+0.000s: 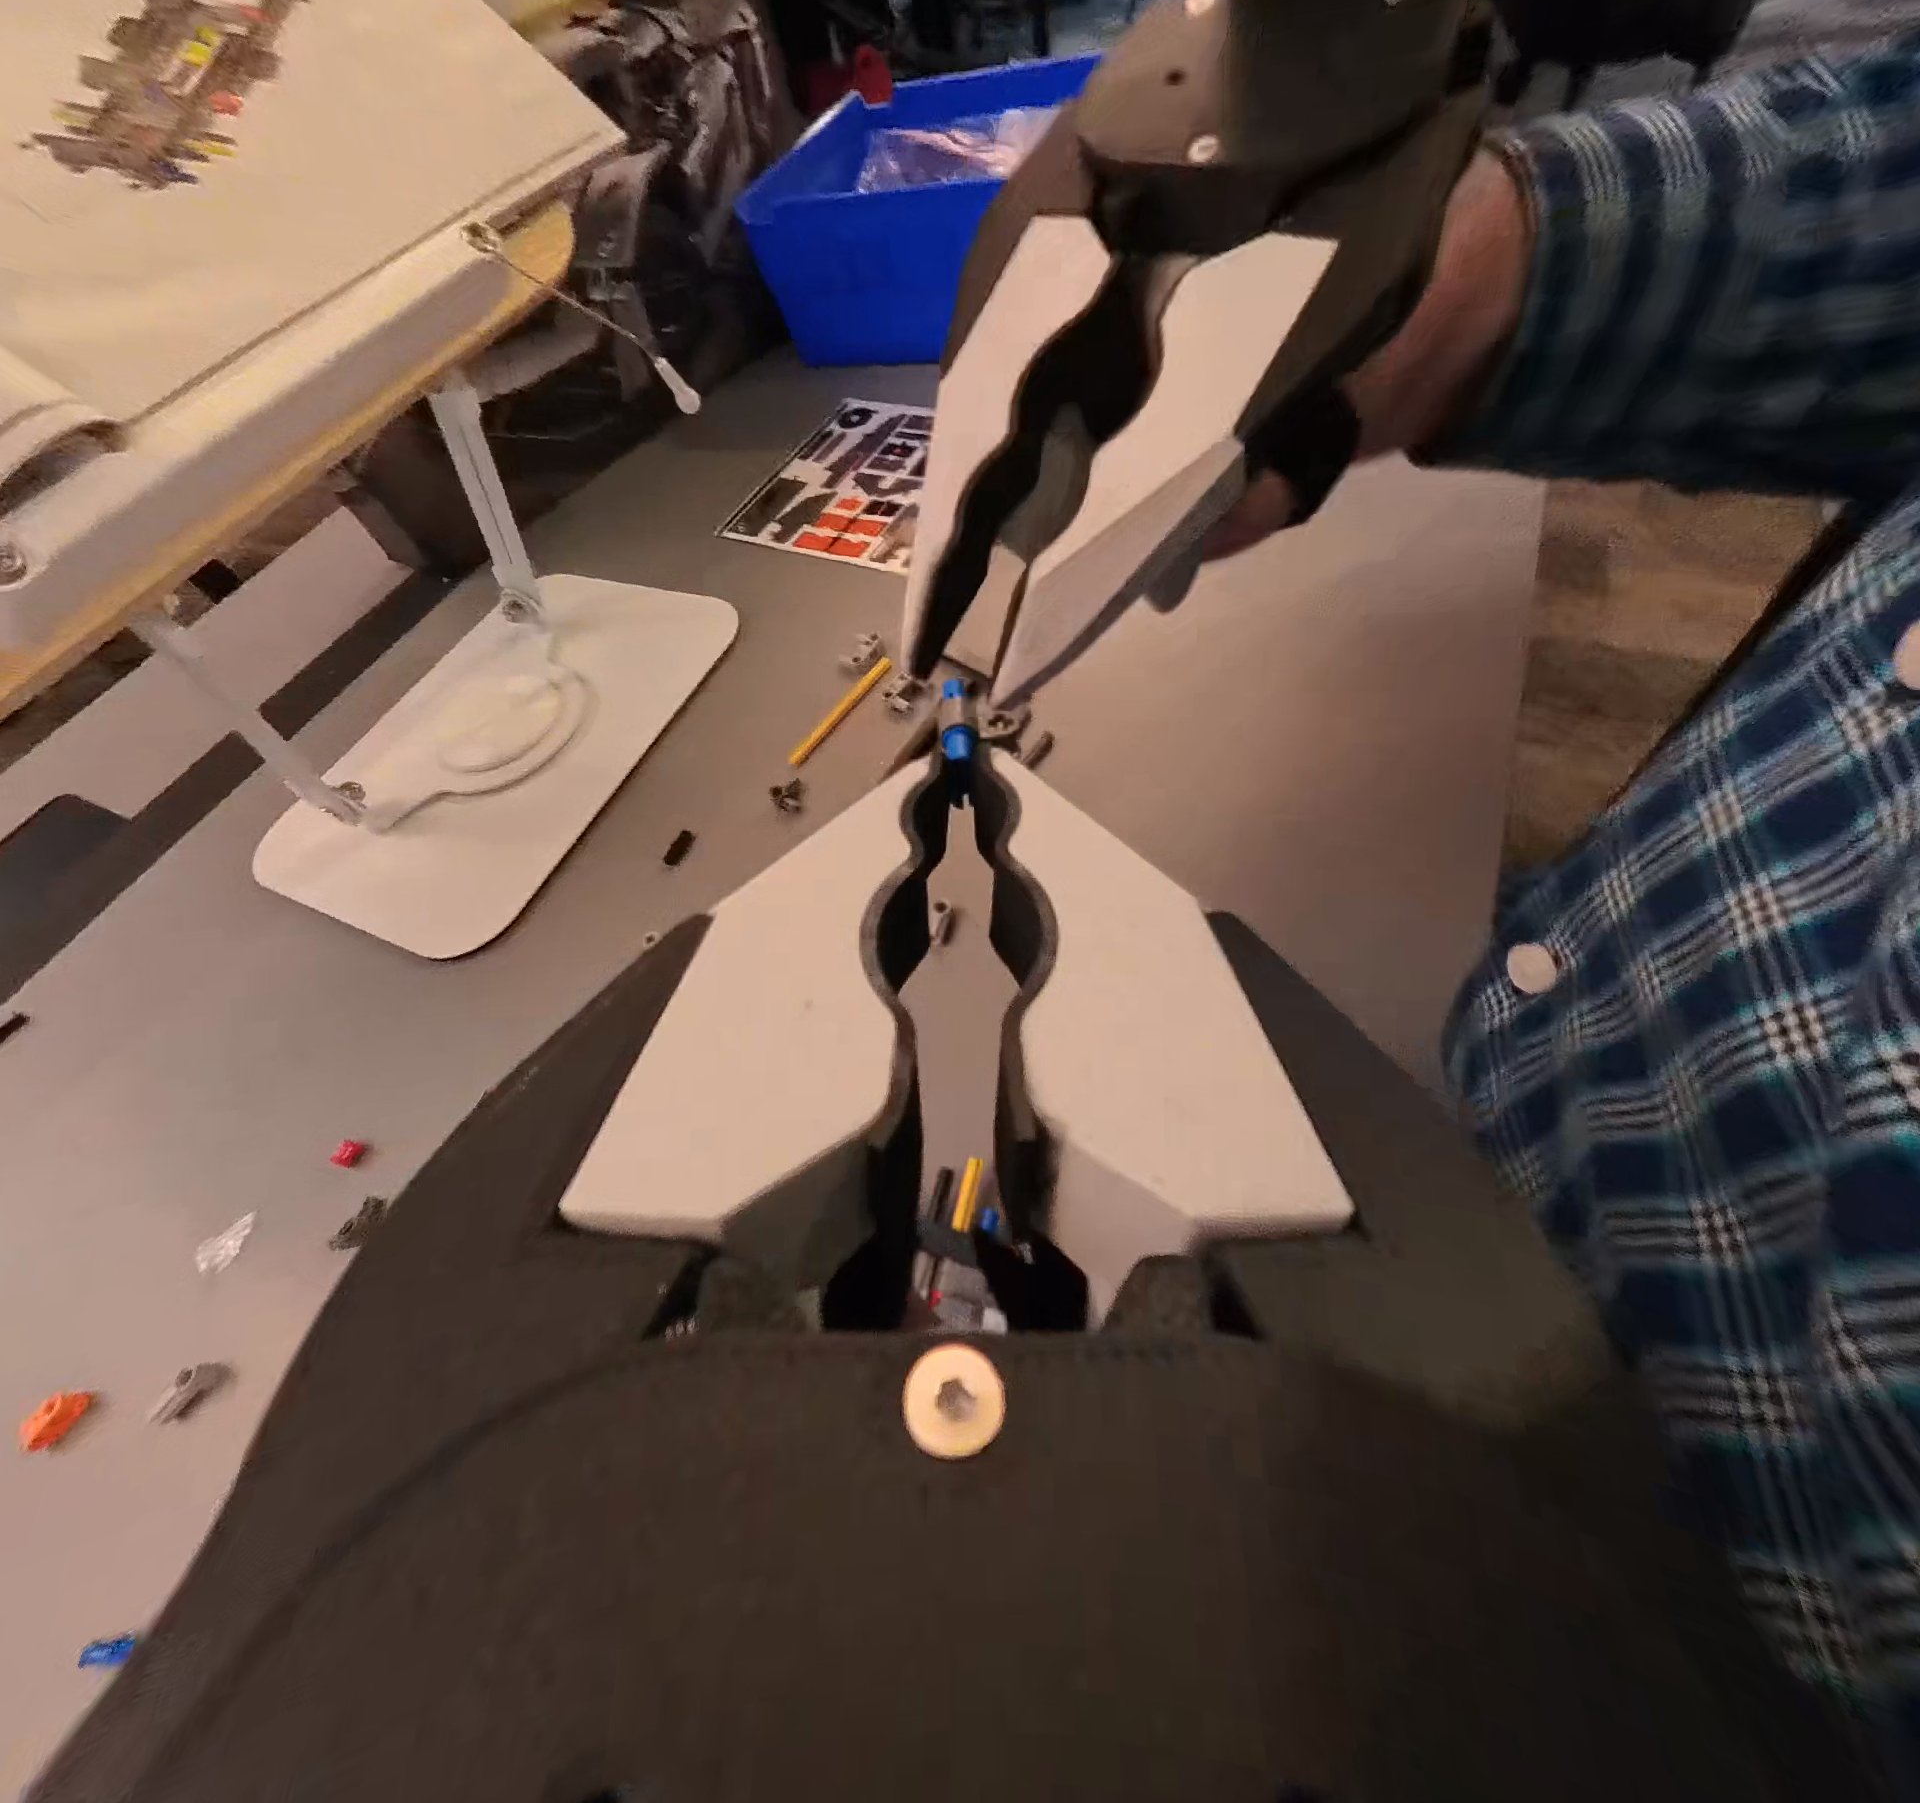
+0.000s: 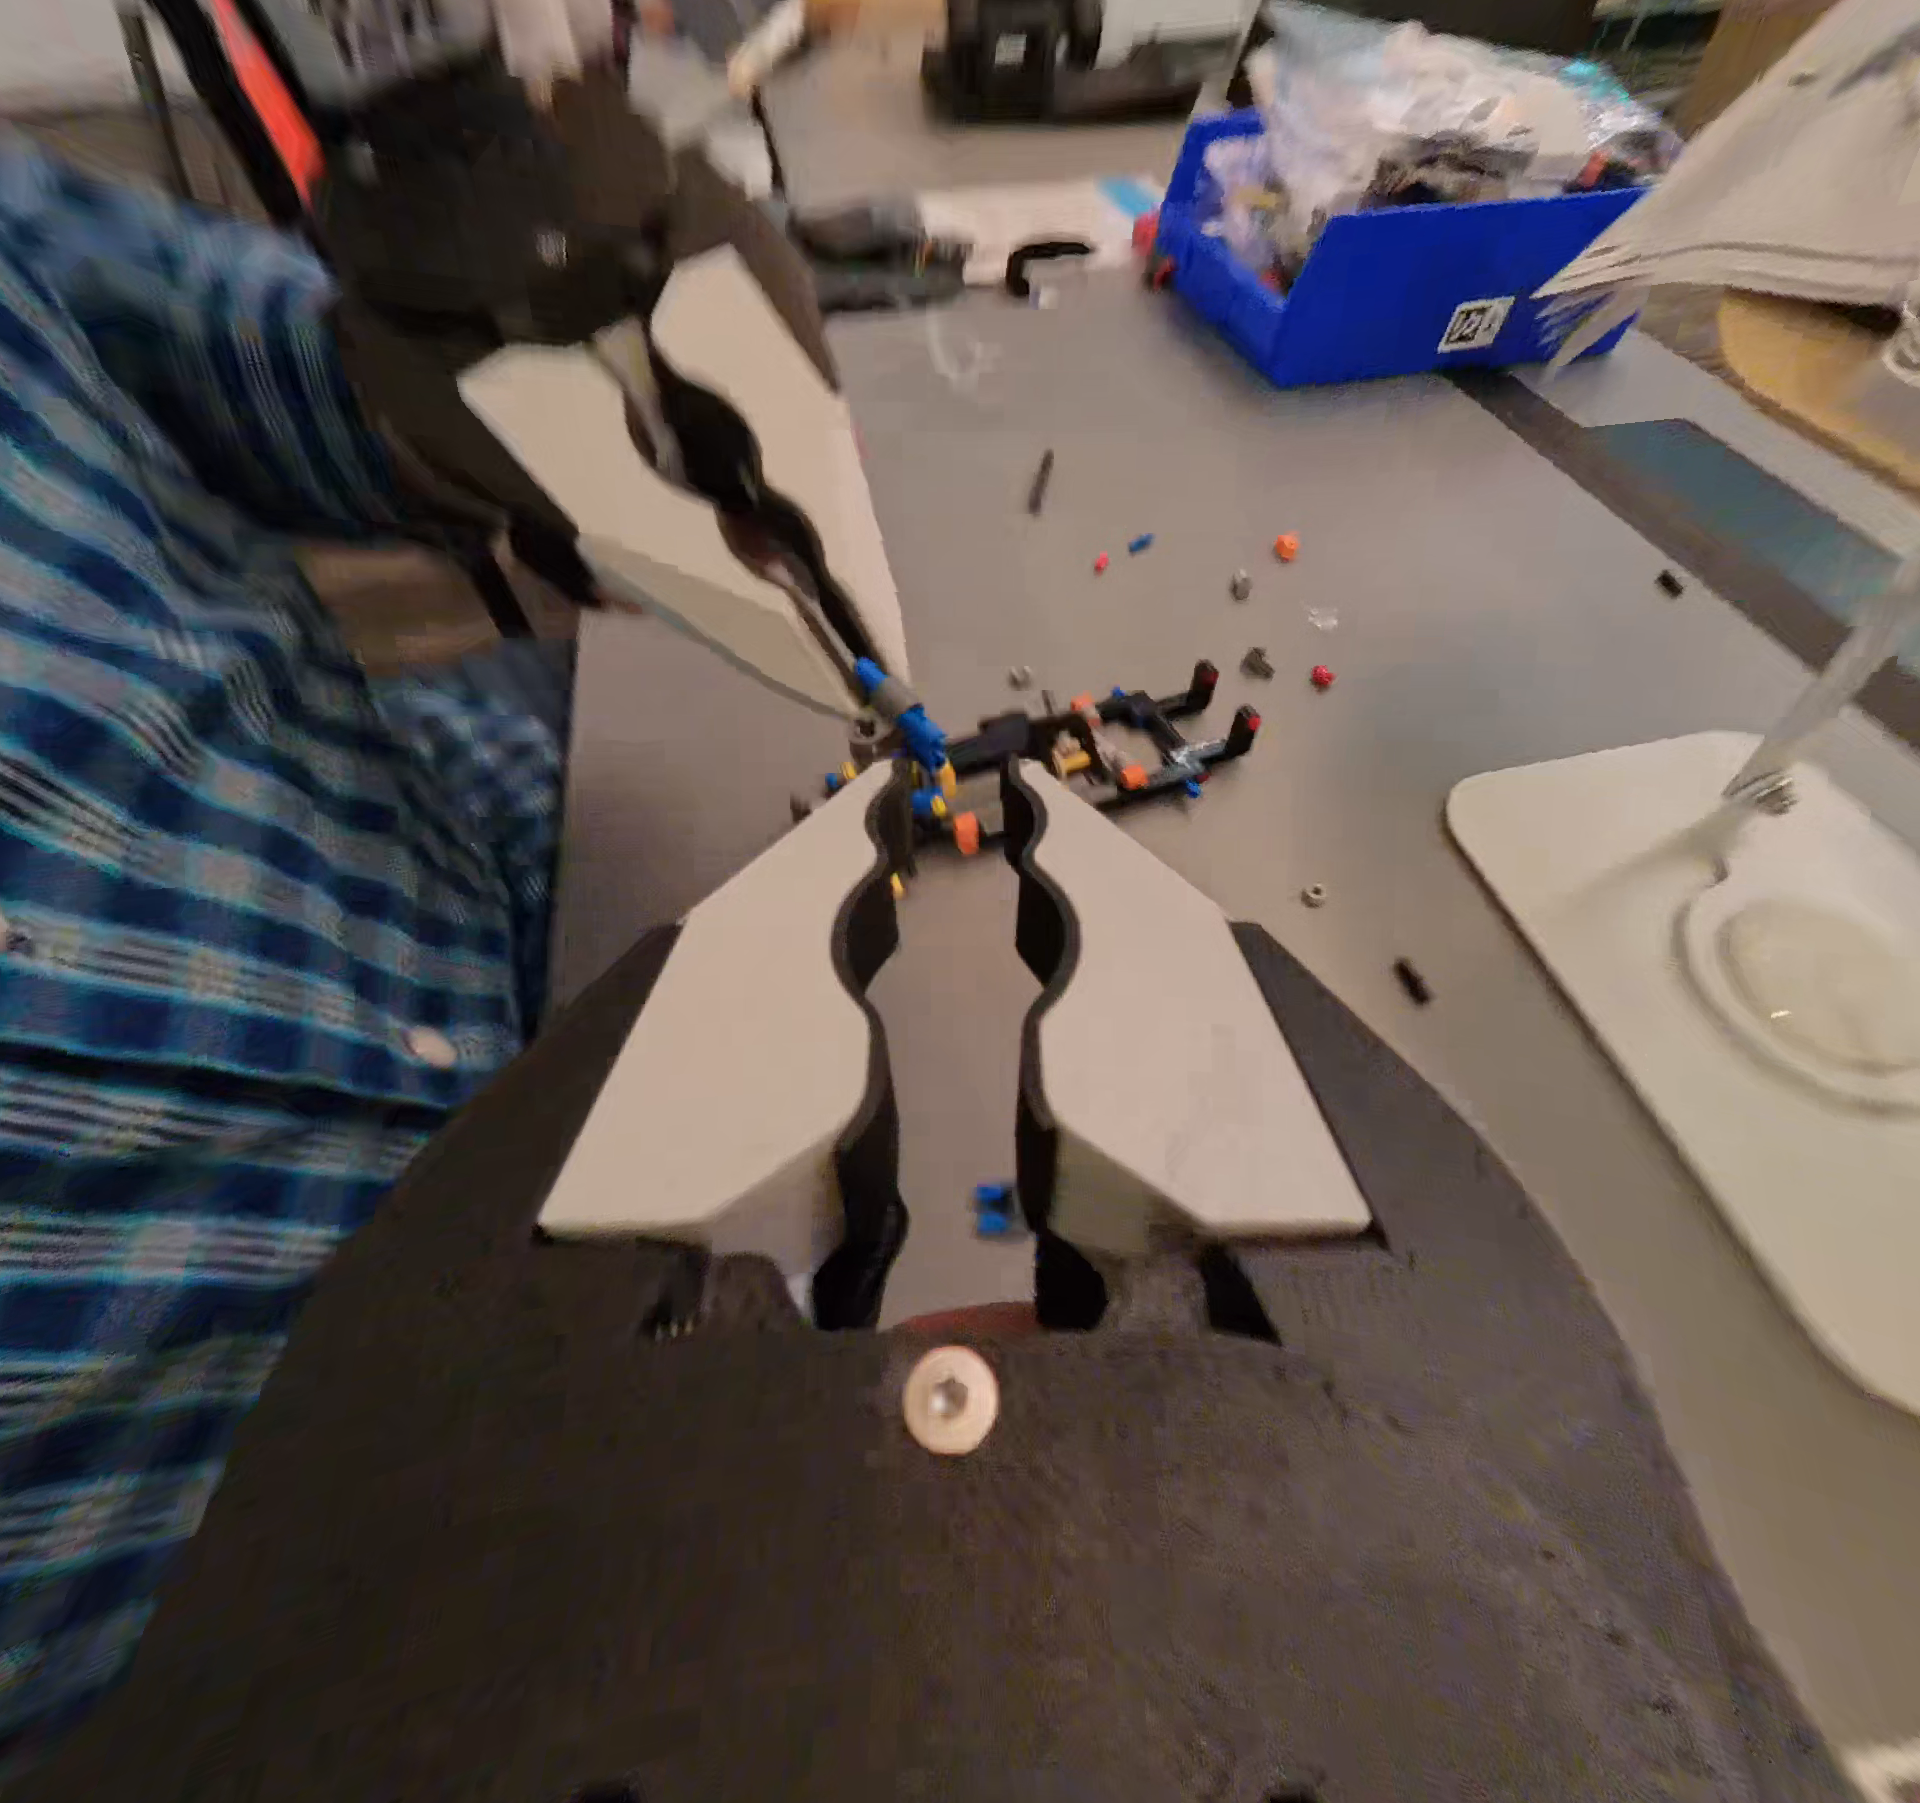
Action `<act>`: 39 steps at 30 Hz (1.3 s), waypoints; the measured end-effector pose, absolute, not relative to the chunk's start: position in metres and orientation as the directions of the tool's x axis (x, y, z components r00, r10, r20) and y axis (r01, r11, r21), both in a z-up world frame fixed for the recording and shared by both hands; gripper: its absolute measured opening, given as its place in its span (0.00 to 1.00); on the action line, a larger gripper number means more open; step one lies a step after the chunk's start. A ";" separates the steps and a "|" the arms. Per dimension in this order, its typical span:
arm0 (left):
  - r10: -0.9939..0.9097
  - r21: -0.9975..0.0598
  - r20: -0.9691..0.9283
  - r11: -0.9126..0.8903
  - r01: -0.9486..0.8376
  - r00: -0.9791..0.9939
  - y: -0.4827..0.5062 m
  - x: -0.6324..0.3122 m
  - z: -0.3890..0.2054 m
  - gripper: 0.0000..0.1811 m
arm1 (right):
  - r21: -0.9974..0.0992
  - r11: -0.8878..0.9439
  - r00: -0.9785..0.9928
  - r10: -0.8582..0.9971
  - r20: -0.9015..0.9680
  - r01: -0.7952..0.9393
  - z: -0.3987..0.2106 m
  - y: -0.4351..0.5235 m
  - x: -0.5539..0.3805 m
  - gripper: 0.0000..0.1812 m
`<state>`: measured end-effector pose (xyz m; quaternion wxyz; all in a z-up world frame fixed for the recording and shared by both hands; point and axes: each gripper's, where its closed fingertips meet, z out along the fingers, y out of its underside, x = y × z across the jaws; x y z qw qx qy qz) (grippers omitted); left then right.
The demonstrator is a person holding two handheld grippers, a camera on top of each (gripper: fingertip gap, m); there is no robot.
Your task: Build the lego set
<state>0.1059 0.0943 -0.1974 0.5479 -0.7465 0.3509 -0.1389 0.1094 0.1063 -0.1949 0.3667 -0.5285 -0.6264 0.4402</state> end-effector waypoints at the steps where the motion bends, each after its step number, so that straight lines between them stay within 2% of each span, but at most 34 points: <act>1: -0.678 -0.909 -0.189 -0.153 -0.387 0.711 0.094 0.105 -0.198 0.01 | -0.922 0.123 -0.201 0.978 0.051 0.367 -0.199 0.104 0.108 0.08; 5: -0.731 -0.879 -0.210 -0.150 -0.453 0.649 0.084 0.109 -0.205 0.01 | -0.866 0.280 -0.325 0.934 0.147 0.414 -0.208 0.090 0.107 0.05; 9: -0.768 -0.857 -0.204 -0.159 -0.490 0.607 0.075 0.111 -0.213 0.01 | -0.842 0.329 -0.401 0.904 0.150 0.428 -0.215 0.077 0.108 0.01; 14: -0.747 -0.837 -0.170 -0.235 -0.494 0.643 0.066 0.101 -0.233 0.03 | -0.828 0.312 -0.406 0.907 0.114 0.466 -0.233 0.066 0.103 0.01; 17: -0.692 -0.804 -0.179 -0.306 -0.509 0.699 0.056 0.079 -0.249 0.11 | -0.820 0.275 -0.373 0.924 0.082 0.502 -0.251 0.065 0.098 0.01; 20: -0.630 -0.752 -0.184 -0.404 -0.520 0.755 0.042 0.053 -0.275 0.10 | -0.804 0.249 -0.352 0.935 0.053 0.540 -0.274 0.061 0.090 0.01; 25: -0.538 -0.714 -0.158 -0.517 -0.472 0.828 0.033 0.035 -0.310 0.11 | -0.746 0.346 -0.371 0.918 0.142 0.569 -0.305 0.053 0.076 0.01; 39: -0.473 -0.706 -0.120 -0.578 -0.410 0.873 0.036 0.035 -0.339 0.07 | -0.709 0.362 -0.384 0.913 0.137 0.606 -0.332 0.051 0.064 0.01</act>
